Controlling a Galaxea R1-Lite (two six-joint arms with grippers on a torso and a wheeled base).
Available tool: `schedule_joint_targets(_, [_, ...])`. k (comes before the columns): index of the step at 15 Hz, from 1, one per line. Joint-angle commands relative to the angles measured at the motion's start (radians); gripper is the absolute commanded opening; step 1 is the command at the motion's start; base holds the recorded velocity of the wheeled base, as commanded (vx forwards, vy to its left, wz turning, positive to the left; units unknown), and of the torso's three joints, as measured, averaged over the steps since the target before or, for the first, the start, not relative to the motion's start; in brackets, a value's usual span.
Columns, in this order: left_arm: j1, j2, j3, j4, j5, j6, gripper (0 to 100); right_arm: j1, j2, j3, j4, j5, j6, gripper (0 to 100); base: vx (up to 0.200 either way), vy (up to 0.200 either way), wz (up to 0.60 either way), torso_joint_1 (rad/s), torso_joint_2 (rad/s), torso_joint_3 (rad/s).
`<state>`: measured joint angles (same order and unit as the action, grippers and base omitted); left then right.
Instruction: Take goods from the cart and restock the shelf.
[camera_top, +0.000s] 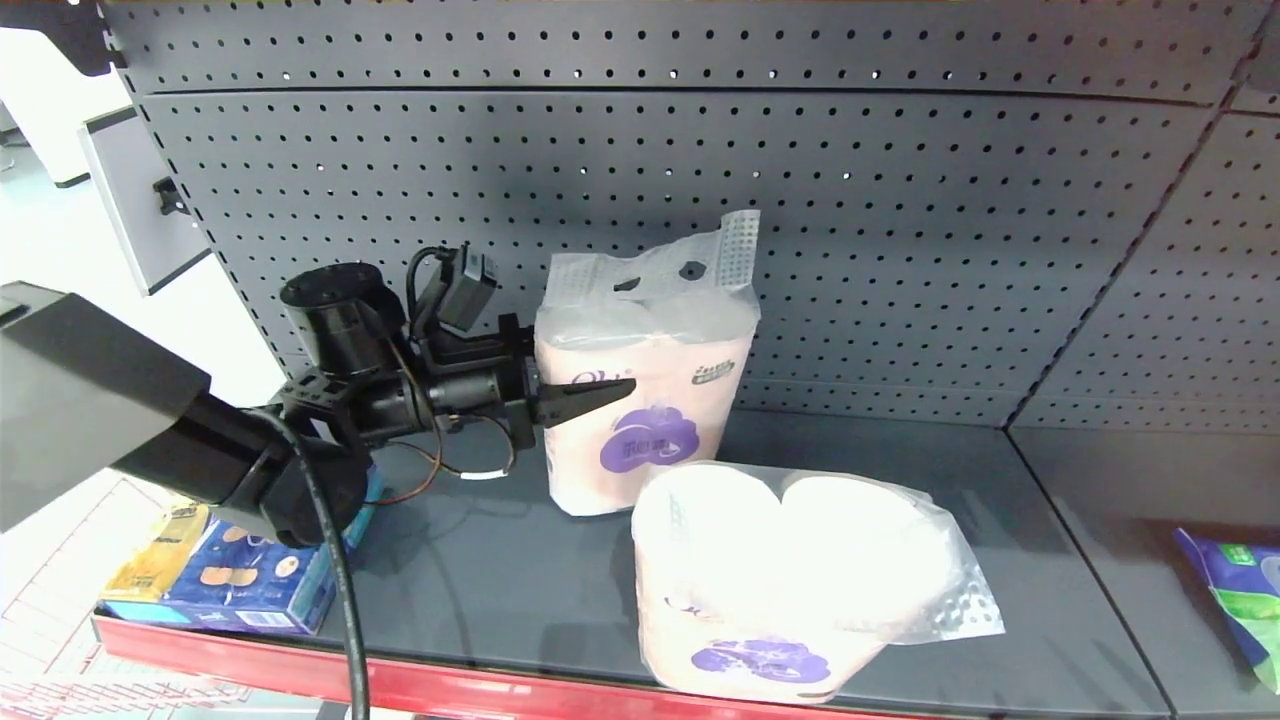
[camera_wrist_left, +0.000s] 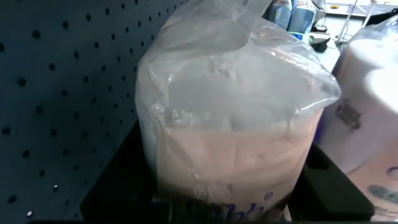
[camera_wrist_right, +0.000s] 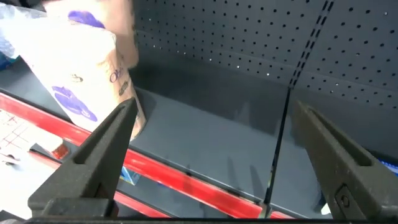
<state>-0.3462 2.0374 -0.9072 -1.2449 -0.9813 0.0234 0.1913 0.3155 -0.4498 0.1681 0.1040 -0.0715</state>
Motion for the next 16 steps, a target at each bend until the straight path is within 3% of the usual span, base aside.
schedule_joint_targets(1, [-0.005, 0.050, -0.028, -0.001, -0.004, 0.001, 0, 0.000, 0.020, 0.000, 0.001, 0.000, -0.001, 100, 0.000, 0.000, 0.00, 0.000, 0.00, 0.000])
schedule_joint_targets(5, [-0.020, 0.090, -0.070, -0.001, -0.008, 0.000, 0, 0.000, 0.022, -0.001, 0.001, 0.000, -0.001, 100, 0.000, 0.000, 0.00, 0.000, 0.00, 0.000])
schedule_joint_targets(7, [-0.022, 0.106, -0.088, -0.001, -0.046, 0.000, 0, 0.000, 0.022, 0.000, 0.001, 0.000, -0.001, 100, 0.000, 0.000, 0.00, 0.000, 0.00, 0.000])
schedule_joint_targets(10, [-0.031, 0.155, -0.150, -0.001, -0.054, 0.000, 0, 0.000, 0.023, 0.002, 0.001, 0.000, -0.001, 100, 0.000, 0.000, 0.00, 0.000, 0.00, 0.000])
schedule_joint_targets(14, [-0.056, 0.170, -0.182, 0.001, -0.060, -0.037, 0, 0.000, 0.028, 0.005, 0.001, 0.000, -0.001, 100, 0.000, 0.000, 0.00, 0.000, 0.00, 0.000])
schedule_joint_targets(16, [-0.057, 0.181, -0.185, 0.001, -0.066, -0.039, 0, 0.000, 0.028, 0.008, 0.001, 0.000, -0.001, 100, 0.000, 0.000, 0.00, 0.000, 0.00, 0.000])
